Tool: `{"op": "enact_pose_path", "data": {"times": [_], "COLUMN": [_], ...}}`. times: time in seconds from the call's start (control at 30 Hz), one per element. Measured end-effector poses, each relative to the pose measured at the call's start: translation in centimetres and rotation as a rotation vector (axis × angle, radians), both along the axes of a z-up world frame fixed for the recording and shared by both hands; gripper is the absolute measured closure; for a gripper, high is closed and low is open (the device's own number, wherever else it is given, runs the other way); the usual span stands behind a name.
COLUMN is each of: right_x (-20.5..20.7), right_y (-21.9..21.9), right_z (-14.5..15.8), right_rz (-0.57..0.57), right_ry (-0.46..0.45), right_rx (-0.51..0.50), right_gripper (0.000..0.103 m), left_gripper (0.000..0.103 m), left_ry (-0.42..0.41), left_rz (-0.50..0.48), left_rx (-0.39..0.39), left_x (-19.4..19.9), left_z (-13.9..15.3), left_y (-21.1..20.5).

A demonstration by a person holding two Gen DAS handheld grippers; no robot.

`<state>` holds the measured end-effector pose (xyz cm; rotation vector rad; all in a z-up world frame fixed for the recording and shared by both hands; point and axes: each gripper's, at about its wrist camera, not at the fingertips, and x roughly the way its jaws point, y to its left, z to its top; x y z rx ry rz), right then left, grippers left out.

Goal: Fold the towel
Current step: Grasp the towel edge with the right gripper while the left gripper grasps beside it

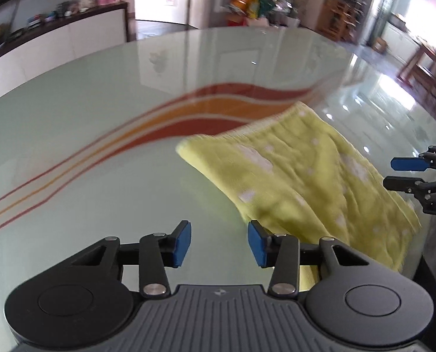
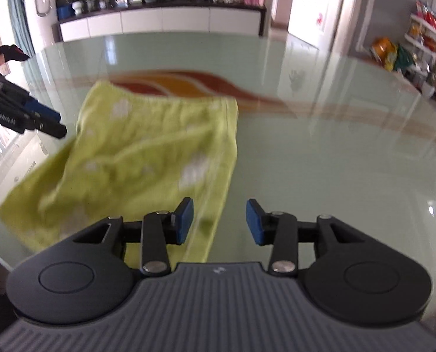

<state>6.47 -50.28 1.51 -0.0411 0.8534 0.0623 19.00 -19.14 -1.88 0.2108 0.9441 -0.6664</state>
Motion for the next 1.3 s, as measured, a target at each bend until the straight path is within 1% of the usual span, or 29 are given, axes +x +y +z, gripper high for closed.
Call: {"op": "enact_pose_path", "data": {"times": [0.07, 0.17, 0.3, 0.43, 0.5, 0.53, 0.6, 0.63, 0.67, 0.77, 0.87, 0.9, 0.93, 0.97, 1.0, 1.03, 1.1, 1.13, 1.2, 1.3], "right_x": [-0.7, -1.7, -2.1, -2.3, -2.6, -2.7, -2.9, -2.9, -2.9, -2.9, -2.9, -2.9, -2.8, -2.8, -2.7, -2.7, -2.6, -2.5, -1.7, -0.1], "right_y": [-0.4, -0.7, -0.9, -0.7, -0.9, -1.1, -0.8, -0.4, -0.1, 0.7, 1.4, 1.6, 1.5, 1.4, 1.3, 1.1, 0.9, 0.8, 1.0, 1.3], "right_z": [0.0, 0.0, -0.2, 0.0, 0.1, 0.2, 0.0, 0.1, 0.1, 0.2, 0.2, 0.3, 0.5, 0.8, 1.1, 1.3, 1.9, 2.2, 4.4, 8.2], "right_rz": [-0.021, -0.034, -0.031, -0.017, -0.014, -0.012, 0.004, 0.015, 0.027, 0.059, 0.087, 0.096, 0.103, 0.11, 0.117, 0.124, 0.138, 0.146, 0.188, 0.224], "right_ry": [0.008, 0.015, 0.024, 0.024, 0.03, 0.033, 0.037, 0.038, 0.038, 0.036, 0.03, 0.028, 0.025, 0.022, 0.019, 0.016, 0.01, 0.006, -0.036, -0.109], "right_rx": [0.037, 0.081, 0.107, 0.116, 0.153, 0.17, 0.142, 0.126, 0.11, 0.062, 0.018, 0.005, 0.01, 0.016, 0.022, 0.028, 0.04, 0.045, 0.026, 0.016], "right_gripper": [0.064, 0.064, 0.064, 0.064, 0.064, 0.066, 0.071, 0.081, 0.088, 0.091, 0.093, 0.093, 0.094, 0.095, 0.095, 0.095, 0.095, 0.095, 0.095, 0.095], "left_gripper": [0.057, 0.056, 0.056, 0.055, 0.053, 0.052, 0.051, 0.051, 0.051, 0.049, 0.049, 0.05, 0.056, 0.065, 0.092, 0.095, 0.096, 0.097, 0.097, 0.097], "left_ry": [0.007, 0.032, 0.086, 0.128, 0.139, 0.146, 0.164, 0.174, 0.179, 0.166, 0.148, 0.151, 0.151, 0.148, 0.149, 0.153, 0.171, 0.168, 0.138, 0.069], "left_rz": [-0.008, 0.011, 0.027, 0.015, 0.007, 0.004, -0.002, -0.007, -0.012, -0.02, -0.007, 0.002, 0.004, -0.002, -0.007, -0.01, 0.012, 0.021, 0.024, 0.027], "left_rx": [-0.003, -0.022, -0.055, -0.064, -0.073, -0.079, -0.088, -0.087, -0.082, -0.057, -0.056, -0.061, -0.061, -0.049, -0.033, -0.019, -0.025, -0.034, -0.043, -0.05], "left_x": [-0.6, -1.9, -3.3, -5.0, -5.9, -6.1, -6.7, -7.0, -7.2, -7.6, -7.9, -7.9, -8.0, -8.1, -8.2, -8.2, -7.9, -7.7, -7.3, -6.5], "left_z": [-0.1, -0.1, -0.5, -1.0, -1.0, -1.0, -1.3, -1.5, -1.7, -1.9, -1.9, -2.0, -2.0, -1.9, -1.9, -2.0, -1.5, -0.8, 0.8, 4.2], "left_y": [-0.1, 0.5, 1.4, 1.4, 1.2, 1.1, 0.7, 0.5, 0.2, -0.2, -0.6, -0.8, -1.0, -1.3, -1.6, -1.8, -1.5, -1.2, -0.7, -0.3]}}
